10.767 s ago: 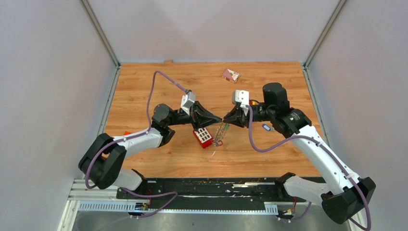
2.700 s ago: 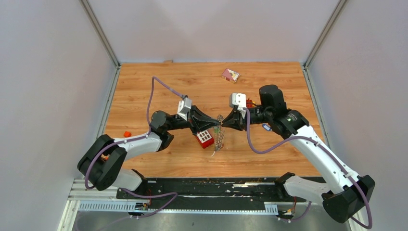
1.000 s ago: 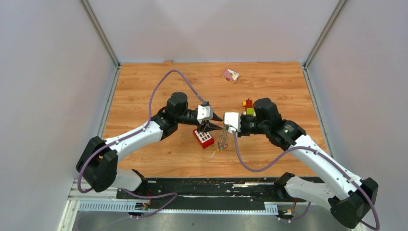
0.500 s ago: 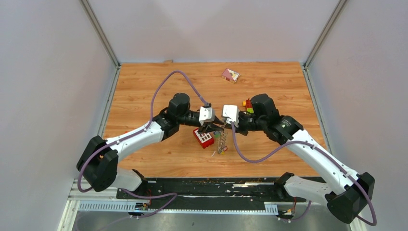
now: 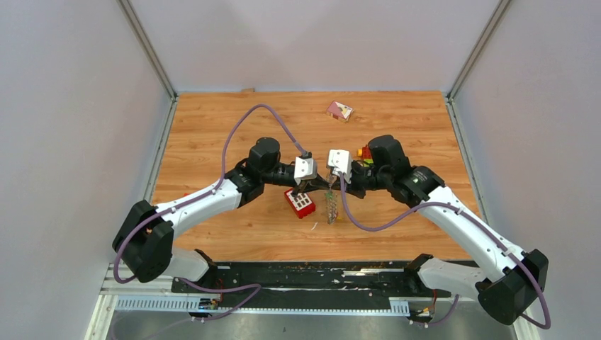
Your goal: Put the keys on the keyring
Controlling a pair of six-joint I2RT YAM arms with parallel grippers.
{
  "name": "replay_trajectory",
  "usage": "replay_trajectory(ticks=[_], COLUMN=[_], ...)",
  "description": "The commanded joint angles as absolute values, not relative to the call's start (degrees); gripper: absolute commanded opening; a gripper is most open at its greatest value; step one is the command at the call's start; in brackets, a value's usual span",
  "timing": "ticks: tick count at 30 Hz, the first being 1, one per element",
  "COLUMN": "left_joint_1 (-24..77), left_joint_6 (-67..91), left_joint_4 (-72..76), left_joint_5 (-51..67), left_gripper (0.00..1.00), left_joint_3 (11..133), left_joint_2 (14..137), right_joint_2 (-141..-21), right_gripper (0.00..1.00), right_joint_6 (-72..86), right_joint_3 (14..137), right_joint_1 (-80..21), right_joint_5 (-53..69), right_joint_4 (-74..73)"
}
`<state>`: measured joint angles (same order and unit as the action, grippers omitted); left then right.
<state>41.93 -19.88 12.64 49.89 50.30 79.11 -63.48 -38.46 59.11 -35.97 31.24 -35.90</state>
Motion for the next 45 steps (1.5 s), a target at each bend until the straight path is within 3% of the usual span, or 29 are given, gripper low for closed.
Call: replay_trajectory(ticks=[1, 7, 10, 14, 26, 32, 40, 45], left_joint_1=[42.3, 42.3, 42.3, 42.3, 42.2, 42.2, 42.2, 42.0], left_joint_6=[-20.0, -18.5, -17.1, -11.9, 6.9, 7.7, 8.1, 7.9], left_joint_4=[13.5, 15.0, 16.7, 22.8, 44.2, 45.1, 45.1, 45.0], left_joint_5=[49.9, 50.9, 51.3, 51.5, 51.5, 52.1, 52.6, 52.7], left_gripper=[0.14, 0.11, 0.00, 0.00, 0.00, 0.00, 0.00, 0.00], left_joint_3=[51.8, 51.7, 51.4, 48.7, 42.1, 41.9, 42.1, 42.0], left_joint_2=[77.4, 78.2, 78.3, 77.7, 77.2, 77.2, 77.1, 77.0], right_joint_2=[-63.7, -64.4, -64.8, -64.0, -62.3, -62.4, -61.8, -61.4], right_gripper=[0.00, 0.00, 0.00, 0.01, 0.19, 0.18, 0.06, 0.07], right_joint_6=[-37.2, -36.4, -35.8, -34.1, -32.3, -34.3, -35.9, -37.0], right_joint_3=[62.2, 62.7, 62.7, 62.3, 60.3, 60.1, 58.5, 58.1], right_joint_1=[-35.7, -35.5, -35.3, -34.2, -28.5, -28.1, -28.1, -28.1], right_joint_5=[33.1, 34.2, 35.1, 36.1, 46.1, 48.1, 48.0, 48.2], right_joint_4=[-34.9, -34.9, -34.7, -33.2, -30.5, -31.1, -30.6, -31.3])
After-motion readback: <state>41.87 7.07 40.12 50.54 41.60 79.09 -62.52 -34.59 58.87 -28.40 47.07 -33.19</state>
